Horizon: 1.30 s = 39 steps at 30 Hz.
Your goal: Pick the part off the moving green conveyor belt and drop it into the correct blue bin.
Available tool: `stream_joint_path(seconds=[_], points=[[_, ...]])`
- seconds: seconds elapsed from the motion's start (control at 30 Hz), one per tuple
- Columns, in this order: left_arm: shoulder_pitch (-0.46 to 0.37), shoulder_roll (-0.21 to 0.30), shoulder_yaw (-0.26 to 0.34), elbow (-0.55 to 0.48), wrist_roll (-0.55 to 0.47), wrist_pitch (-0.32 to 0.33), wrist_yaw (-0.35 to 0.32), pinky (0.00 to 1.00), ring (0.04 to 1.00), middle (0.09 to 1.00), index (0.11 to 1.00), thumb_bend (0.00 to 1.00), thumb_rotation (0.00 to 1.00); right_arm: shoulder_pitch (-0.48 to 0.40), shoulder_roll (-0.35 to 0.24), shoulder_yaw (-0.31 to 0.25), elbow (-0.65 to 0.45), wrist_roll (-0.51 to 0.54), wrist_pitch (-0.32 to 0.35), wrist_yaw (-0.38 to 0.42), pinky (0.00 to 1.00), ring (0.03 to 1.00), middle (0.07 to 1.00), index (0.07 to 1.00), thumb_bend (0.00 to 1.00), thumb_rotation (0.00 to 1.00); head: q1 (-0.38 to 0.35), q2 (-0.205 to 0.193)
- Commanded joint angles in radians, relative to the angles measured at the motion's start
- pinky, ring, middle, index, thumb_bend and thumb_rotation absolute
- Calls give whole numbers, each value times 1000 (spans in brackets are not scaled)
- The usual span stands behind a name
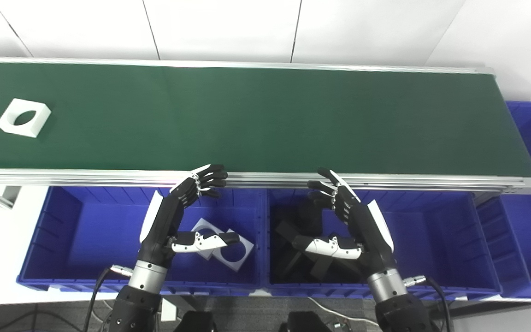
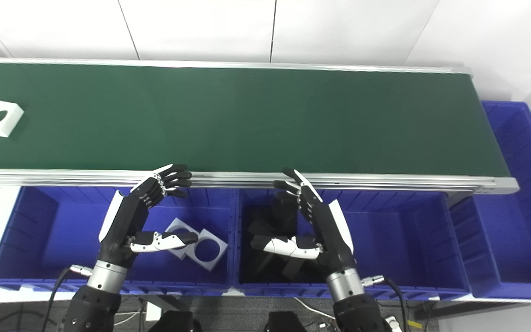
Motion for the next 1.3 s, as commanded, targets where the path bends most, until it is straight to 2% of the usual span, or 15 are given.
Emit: stream_joint_path(seconds=[0.0, 1.27], points=[[-11, -1, -1, -27, -5, -22, 2, 625, 714, 758, 783, 837, 233, -8, 7, -2, -26, -1, -65, -2, 750, 774, 807, 909, 841, 263, 1, -1], [-13, -4, 0, -26, -5, -22, 6, 618, 714, 758, 784, 840, 238, -10, 7, -3, -25, -2, -66, -2, 753, 776, 806, 910, 838, 255, 3, -1]])
